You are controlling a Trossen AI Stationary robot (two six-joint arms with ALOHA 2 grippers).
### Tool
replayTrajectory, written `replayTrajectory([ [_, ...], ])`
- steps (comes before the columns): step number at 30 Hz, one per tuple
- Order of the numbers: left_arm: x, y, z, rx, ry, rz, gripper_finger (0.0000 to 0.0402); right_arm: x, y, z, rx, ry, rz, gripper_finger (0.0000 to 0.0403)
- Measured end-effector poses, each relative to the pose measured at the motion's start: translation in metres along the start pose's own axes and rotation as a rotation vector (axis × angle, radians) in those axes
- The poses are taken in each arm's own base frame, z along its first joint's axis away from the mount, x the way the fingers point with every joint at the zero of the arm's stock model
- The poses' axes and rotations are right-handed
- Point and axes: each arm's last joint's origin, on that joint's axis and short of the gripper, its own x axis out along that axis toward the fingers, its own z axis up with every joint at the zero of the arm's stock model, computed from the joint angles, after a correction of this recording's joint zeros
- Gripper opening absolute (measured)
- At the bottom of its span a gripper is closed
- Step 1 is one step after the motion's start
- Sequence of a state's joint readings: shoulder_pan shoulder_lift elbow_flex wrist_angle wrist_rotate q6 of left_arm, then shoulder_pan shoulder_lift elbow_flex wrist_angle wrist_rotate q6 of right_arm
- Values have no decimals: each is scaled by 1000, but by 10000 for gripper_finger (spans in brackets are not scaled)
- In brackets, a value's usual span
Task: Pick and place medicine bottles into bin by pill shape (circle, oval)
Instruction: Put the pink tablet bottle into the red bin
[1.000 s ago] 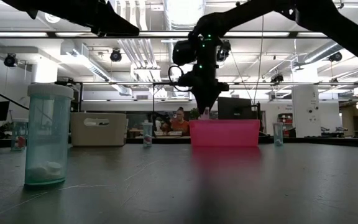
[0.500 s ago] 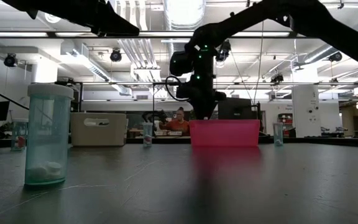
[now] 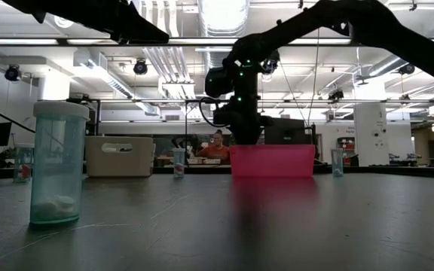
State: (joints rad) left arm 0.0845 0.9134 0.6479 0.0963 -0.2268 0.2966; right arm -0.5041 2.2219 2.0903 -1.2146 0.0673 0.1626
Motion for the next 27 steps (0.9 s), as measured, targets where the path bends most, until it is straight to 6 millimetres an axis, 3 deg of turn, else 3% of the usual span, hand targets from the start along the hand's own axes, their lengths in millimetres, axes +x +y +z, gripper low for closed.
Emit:
replayTrajectory([
  [8,0,0,0,0,0,0,162,3,0,0,-7,5,-1,138],
  [27,0,0,0,0,0,0,162,0,0,0,24,3,-5,143],
])
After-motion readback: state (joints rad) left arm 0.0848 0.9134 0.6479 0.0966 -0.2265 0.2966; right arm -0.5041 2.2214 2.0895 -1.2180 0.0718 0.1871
